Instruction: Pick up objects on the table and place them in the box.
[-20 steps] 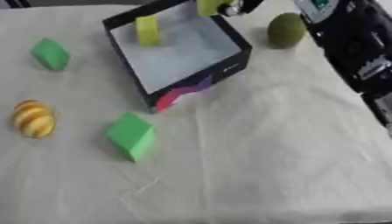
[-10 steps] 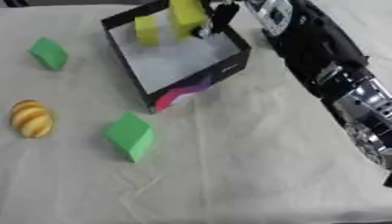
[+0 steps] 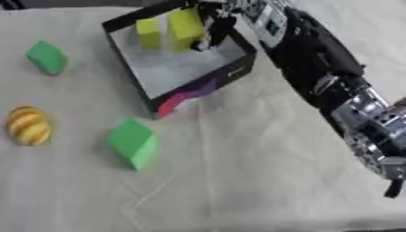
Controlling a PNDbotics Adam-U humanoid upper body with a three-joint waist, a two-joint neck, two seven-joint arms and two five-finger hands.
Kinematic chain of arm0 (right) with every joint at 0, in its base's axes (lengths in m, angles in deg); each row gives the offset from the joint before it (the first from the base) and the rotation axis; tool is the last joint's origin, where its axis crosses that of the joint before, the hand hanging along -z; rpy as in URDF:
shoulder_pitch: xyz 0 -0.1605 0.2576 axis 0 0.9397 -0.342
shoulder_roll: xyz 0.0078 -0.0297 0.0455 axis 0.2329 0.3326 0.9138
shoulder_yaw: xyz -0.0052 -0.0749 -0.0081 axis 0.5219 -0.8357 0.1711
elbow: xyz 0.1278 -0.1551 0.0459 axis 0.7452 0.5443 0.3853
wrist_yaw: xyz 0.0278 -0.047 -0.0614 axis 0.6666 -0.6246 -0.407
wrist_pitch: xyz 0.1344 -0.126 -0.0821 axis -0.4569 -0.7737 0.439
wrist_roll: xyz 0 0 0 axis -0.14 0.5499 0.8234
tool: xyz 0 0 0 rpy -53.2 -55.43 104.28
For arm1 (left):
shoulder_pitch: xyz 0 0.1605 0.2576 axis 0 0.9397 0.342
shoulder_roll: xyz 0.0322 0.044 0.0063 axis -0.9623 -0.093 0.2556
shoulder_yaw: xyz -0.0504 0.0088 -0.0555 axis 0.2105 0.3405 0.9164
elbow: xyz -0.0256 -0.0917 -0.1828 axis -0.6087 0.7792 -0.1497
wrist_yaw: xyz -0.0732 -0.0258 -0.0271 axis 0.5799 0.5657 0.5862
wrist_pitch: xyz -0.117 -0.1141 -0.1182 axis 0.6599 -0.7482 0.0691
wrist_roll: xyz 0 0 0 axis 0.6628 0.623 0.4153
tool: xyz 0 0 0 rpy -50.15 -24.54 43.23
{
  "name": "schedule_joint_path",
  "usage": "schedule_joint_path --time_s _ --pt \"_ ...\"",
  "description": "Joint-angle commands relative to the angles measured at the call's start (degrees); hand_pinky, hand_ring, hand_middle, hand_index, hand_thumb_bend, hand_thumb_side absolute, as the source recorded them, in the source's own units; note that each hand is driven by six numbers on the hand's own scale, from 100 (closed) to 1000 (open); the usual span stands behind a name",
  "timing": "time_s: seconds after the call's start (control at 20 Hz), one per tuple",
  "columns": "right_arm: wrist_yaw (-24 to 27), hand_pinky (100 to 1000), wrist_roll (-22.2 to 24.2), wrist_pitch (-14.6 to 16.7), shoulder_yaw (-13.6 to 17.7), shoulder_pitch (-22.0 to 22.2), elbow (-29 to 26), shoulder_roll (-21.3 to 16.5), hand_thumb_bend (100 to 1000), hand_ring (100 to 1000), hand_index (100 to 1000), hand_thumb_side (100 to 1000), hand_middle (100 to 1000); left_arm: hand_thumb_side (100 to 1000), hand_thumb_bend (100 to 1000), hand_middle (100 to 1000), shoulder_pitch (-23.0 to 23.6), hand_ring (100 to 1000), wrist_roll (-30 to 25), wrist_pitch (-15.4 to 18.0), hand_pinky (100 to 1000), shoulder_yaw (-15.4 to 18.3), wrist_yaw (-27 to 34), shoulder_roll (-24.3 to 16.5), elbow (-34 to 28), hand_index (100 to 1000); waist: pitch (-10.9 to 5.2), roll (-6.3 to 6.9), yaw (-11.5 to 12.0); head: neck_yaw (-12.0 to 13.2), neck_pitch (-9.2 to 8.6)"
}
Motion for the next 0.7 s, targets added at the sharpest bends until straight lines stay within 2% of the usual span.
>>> schedule_joint_path --time_s 0.05,0.1,0.15,0.3,0.4,0.55,0.7 --pt "0.08 761 0.37 0.67 -0.30 -0.79 -1.25 -0.35 312 651 744 109 663 536 367 676 -0.81 628 -0.11 -0.10 706 0.21 -0.06 -1.20 -0.99 716 -0.52 -0.61 0.13 -0.22 -0.72" --pt "-0.05 766 0.63 1.06 -0.46 -0.65 -1.43 -0.39 328 701 782 115 706 536 366 676 -0.80 628 -0.10 -0.12 706 0.20 -0.08 -1.20 -0.98 716 -0.50 -0.63 0.15 -0.20 -0.72" --pt "-0.18 767 0.94 1.48 -0.56 -0.51 -1.58 -0.43 331 711 789 116 714 536 366 676 -0.79 628 -0.09 -0.14 706 0.20 -0.10 -1.20 -0.99 716 -0.49 -0.64 0.16 -0.18 -0.72" --pt "-0.44 815 1.90 2.95 -0.62 -0.24 -2.15 -0.61 361 854 873 105 810 537 365 676 -0.72 628 -0.03 -0.19 705 0.22 -0.12 -1.22 -0.98 715 -0.48 -0.65 0.17 -0.16 -0.63" --pt "-0.91 849 2.07 3.37 -0.53 -0.21 -2.67 -0.82 409 896 901 104 846 537 364 676 -0.68 628 -0.05 -0.23 705 0.18 -0.11 -1.22 -0.97 715 -0.50 -0.63 0.15 -0.20 -0.64" --pt "-2.41 868 1.04 3.59 -0.36 -0.15 -3.49 -1.08 420 903 913 142 854 537 364 675 -0.67 628 -0.08 -0.31 705 0.17 -0.13 -1.24 -0.98 715 -0.56 -0.56 0.02 -0.30 -0.60" --pt "-3.36 872 -1.25 3.16 0.12 -0.18 -3.91 -1.22 403 887 916 100 841 536 365 676 -0.61 628 -0.05 -0.37 705 0.24 -0.20 -1.28 -1.04 716 -0.62 -0.40 -0.12 -0.23 -0.53"
